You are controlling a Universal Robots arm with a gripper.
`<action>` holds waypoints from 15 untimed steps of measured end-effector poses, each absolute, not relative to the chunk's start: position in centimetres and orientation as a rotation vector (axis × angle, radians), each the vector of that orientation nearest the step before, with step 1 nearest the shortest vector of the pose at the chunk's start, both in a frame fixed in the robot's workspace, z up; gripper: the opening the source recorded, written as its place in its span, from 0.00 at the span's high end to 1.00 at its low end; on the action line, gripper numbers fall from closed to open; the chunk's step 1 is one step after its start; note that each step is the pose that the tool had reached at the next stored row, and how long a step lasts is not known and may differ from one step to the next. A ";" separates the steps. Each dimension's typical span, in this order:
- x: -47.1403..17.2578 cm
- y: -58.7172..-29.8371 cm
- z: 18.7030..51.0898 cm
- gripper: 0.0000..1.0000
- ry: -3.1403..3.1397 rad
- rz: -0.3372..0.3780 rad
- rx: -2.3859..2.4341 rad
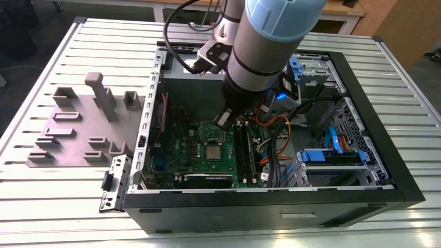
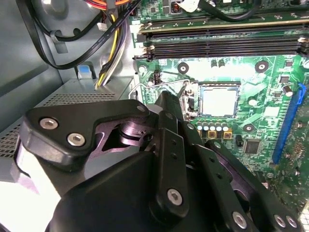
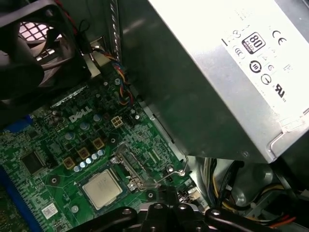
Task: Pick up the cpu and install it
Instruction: 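Close the cpu cover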
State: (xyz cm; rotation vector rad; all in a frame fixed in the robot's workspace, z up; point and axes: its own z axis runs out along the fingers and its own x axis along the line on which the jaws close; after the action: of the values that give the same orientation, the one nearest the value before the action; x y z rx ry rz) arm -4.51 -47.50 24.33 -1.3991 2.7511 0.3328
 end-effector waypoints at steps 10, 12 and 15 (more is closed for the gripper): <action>-4.5 -47.9 24.4 0.89 2.754 0.323 -1.403; -4.5 -48.0 24.4 0.89 2.754 0.323 -1.403; -4.5 -48.2 24.4 0.89 2.755 0.322 -1.404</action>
State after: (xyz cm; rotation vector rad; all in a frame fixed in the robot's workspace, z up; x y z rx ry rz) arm -4.51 -48.20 24.36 -1.4037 2.7545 0.3218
